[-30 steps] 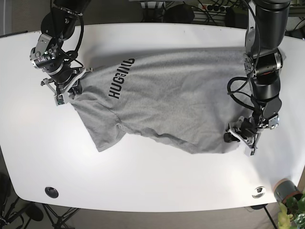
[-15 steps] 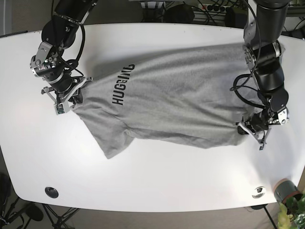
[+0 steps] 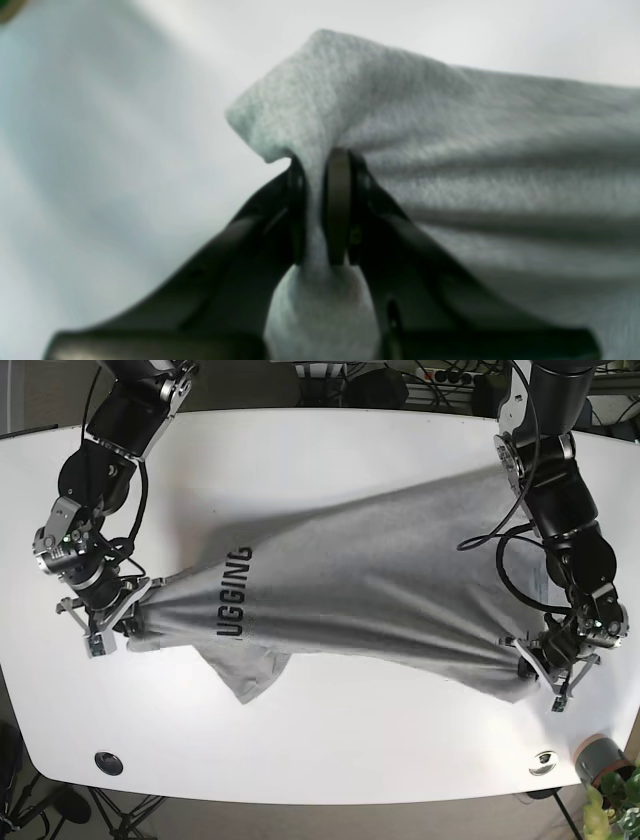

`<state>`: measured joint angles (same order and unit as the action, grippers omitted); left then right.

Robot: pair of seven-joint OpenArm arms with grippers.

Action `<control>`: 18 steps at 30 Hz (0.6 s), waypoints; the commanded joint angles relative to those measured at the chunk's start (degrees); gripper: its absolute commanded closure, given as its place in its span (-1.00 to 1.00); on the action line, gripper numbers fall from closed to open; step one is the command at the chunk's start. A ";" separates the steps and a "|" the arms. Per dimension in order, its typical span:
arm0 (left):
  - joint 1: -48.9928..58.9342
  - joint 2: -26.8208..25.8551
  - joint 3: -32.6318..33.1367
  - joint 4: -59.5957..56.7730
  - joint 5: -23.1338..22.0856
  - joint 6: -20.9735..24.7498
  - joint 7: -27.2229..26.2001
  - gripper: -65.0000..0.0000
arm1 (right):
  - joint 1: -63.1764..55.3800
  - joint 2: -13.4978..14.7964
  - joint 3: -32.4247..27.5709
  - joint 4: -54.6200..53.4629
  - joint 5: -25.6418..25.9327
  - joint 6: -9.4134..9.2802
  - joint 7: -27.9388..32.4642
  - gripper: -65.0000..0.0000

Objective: Fold the T-shirt properly
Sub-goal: 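Grasp the shirt's hem corner with the left gripper, then lift the shirt with both grippers and stretch it taut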

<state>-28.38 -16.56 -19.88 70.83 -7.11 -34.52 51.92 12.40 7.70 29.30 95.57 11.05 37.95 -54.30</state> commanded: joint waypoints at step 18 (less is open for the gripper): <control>-17.29 0.25 0.05 5.88 0.21 1.42 1.49 1.00 | 29.13 7.90 -5.08 -18.07 1.22 -0.28 1.60 1.00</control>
<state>-42.57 -15.53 -19.68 75.48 -6.83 -34.35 54.65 38.02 13.19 25.82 77.32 11.46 38.09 -54.30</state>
